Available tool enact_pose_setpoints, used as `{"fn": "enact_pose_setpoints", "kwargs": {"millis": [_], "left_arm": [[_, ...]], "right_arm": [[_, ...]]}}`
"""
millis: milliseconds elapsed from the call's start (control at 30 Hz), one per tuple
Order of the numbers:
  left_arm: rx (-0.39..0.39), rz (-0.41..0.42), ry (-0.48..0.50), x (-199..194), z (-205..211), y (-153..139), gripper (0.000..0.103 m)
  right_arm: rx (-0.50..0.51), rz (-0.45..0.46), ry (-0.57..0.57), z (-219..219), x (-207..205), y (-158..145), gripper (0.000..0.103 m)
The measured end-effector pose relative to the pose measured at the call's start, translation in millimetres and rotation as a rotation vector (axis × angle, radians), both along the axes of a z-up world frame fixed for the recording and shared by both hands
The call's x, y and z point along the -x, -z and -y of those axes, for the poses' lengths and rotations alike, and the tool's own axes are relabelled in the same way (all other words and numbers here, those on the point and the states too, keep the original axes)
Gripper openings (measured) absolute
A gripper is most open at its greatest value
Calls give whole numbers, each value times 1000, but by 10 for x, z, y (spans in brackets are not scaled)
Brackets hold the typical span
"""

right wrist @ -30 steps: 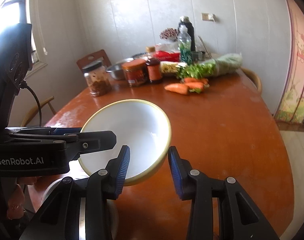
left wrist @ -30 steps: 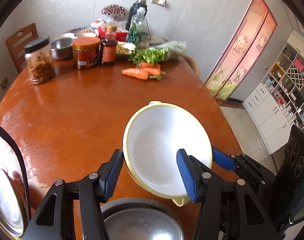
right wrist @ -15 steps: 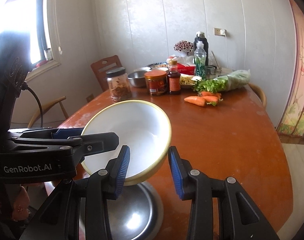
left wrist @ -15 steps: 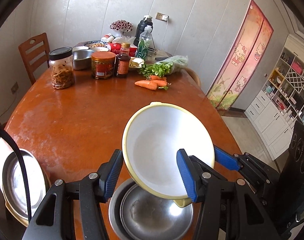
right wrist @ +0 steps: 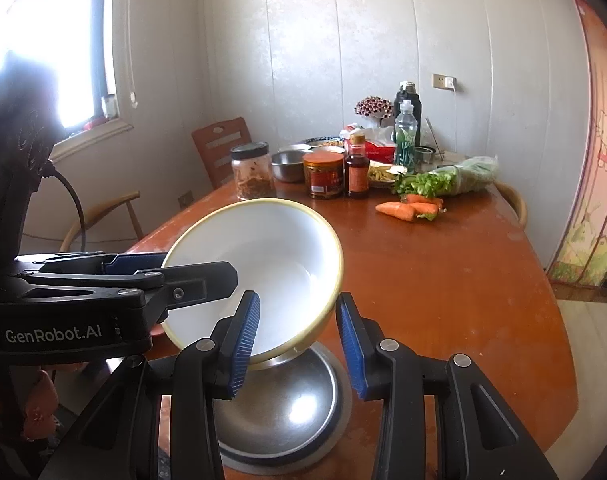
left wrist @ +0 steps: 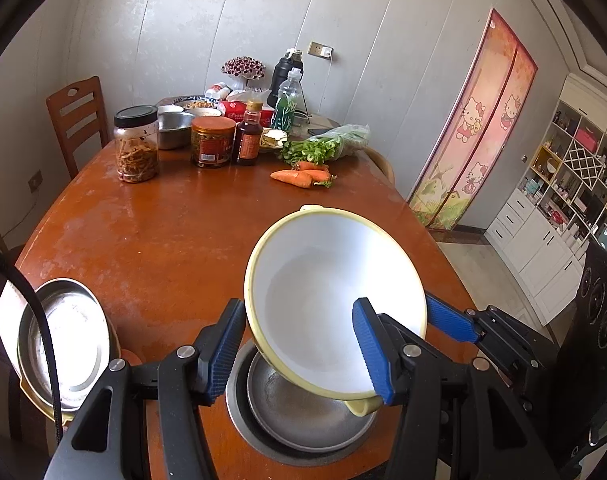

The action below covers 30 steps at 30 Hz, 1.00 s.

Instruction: Organize plates and bowls

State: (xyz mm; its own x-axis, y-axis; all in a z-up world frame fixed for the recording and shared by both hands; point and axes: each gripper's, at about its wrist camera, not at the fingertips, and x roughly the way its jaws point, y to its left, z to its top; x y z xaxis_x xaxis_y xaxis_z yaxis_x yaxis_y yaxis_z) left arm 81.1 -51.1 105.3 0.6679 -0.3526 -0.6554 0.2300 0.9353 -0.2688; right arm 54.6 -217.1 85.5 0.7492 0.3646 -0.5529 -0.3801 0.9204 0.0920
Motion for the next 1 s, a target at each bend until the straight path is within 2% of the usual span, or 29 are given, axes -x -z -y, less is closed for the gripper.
{"fn": "enact_pose_setpoints", "kwargs": {"millis": [533,1000], "left_arm": [[-7,15,-1,231,0,119,55],[-37,20,2,242,65,345,55]], "right_arm": [[7,-1,0,-48,188,142,42],[38,-1,16,-61,258,343,42]]}}
